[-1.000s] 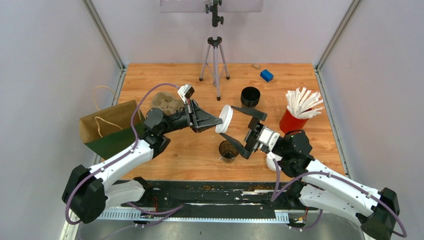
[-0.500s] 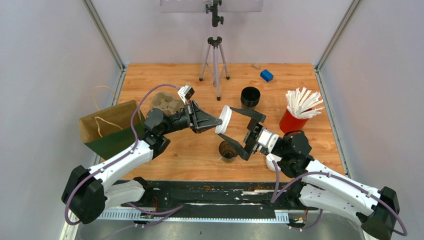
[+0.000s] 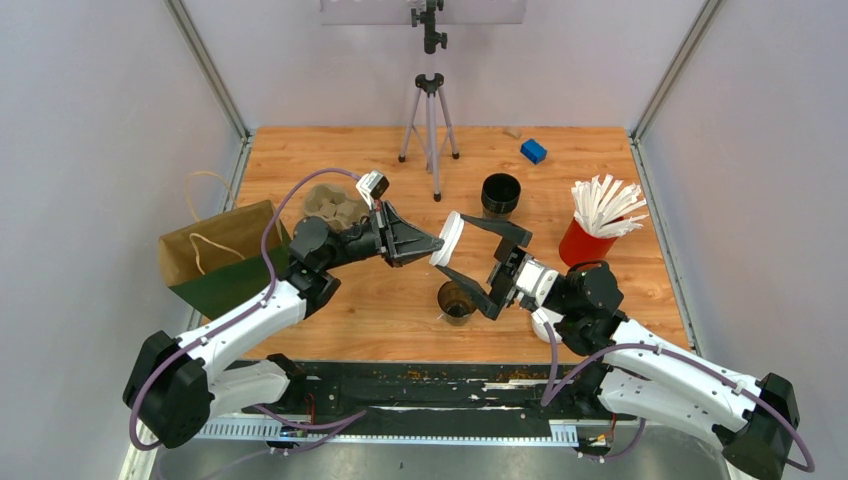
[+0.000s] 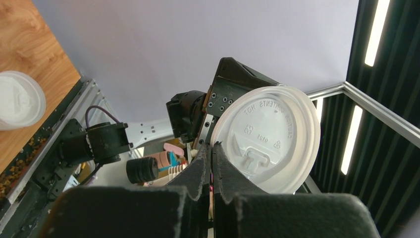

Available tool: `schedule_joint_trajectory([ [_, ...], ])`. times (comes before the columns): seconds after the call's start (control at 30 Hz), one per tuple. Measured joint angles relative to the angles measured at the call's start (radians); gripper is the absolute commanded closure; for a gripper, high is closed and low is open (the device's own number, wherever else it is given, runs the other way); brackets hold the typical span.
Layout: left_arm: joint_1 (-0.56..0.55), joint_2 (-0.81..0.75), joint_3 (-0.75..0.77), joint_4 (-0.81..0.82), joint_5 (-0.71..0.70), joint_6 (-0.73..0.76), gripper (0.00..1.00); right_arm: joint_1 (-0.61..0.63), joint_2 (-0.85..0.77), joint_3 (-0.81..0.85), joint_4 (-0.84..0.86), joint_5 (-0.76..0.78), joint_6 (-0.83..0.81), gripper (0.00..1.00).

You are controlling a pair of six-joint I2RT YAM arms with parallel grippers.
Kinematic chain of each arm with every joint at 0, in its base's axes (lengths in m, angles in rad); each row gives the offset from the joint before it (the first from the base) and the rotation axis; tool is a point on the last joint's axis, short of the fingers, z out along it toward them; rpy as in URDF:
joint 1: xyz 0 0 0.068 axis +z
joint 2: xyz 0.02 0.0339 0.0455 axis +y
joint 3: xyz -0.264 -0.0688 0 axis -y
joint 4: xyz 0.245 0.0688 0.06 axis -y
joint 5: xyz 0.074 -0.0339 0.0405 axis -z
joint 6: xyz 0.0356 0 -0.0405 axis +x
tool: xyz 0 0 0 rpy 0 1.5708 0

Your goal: Pack the takeout coffee

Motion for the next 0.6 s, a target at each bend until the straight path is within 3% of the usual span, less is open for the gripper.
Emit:
schedule_joint_trajectory([
  [0.17, 0.0, -0.016, 0.0, -0.03, -0.006, 0.016, 0.83, 0.0, 0.0, 0.0, -0.003, -0.002, 0.0, 0.22],
  [0.4, 0.0, -0.053, -0.001, -0.118, -0.026, 0.083, 0.48, 0.0, -0.003, 0.0, -0.019, 0.0, 0.009, 0.25],
  [0.6, 0.003, -0.108, 0.041, -0.38, -0.084, 0.262, 0.19, 0.003, -0.039, 0.0, -0.119, 0.044, 0.064, 0.26],
])
